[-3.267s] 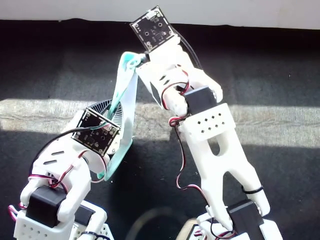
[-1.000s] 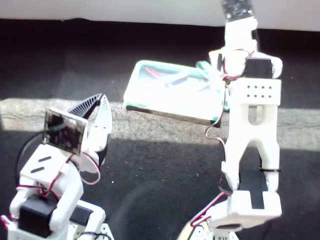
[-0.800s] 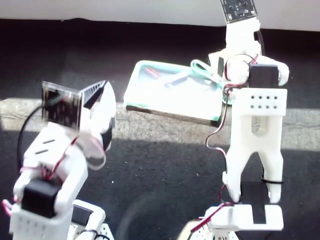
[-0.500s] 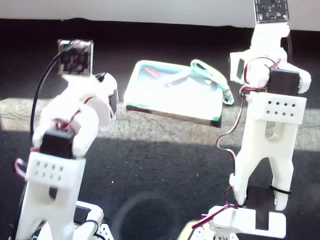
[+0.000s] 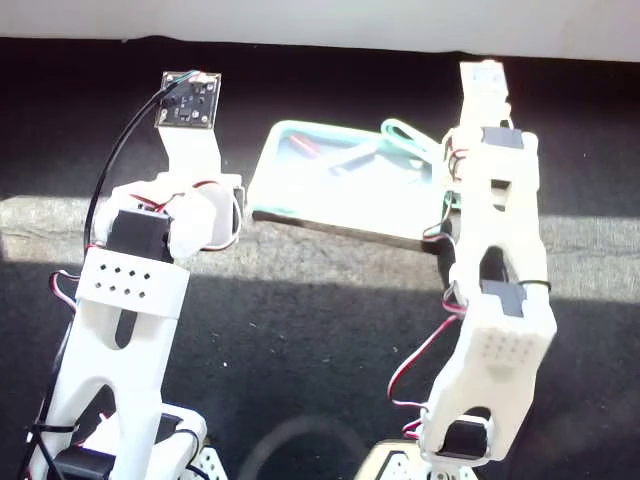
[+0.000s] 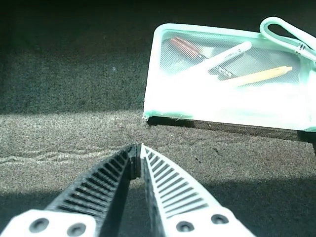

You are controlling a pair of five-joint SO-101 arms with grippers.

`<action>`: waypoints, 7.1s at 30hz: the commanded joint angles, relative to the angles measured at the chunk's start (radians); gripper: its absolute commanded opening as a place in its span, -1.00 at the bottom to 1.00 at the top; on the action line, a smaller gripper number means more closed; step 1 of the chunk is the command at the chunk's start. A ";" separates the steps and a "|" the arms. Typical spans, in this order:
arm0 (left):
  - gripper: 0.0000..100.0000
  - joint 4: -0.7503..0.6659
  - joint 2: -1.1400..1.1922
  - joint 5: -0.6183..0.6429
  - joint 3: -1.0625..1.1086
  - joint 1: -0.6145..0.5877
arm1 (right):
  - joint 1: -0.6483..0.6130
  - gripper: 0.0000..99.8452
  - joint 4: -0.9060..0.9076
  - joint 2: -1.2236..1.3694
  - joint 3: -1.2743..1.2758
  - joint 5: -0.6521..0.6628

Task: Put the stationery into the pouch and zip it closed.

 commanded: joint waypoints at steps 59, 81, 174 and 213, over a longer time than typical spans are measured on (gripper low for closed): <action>-0.97 -0.060 0.001 0.008 0.061 -0.036 | -0.371 -0.99 0.516 -0.248 -1.353 0.183; -0.98 -0.526 0.010 0.008 0.084 0.018 | -0.417 -0.99 0.470 -0.294 -1.351 0.089; -0.74 -0.132 -0.414 -0.006 -0.004 0.398 | -0.444 -0.99 0.651 -0.153 -1.317 0.005; -0.58 -0.087 -0.355 -0.155 -0.044 0.255 | -0.447 -0.99 0.651 -0.153 -1.317 0.005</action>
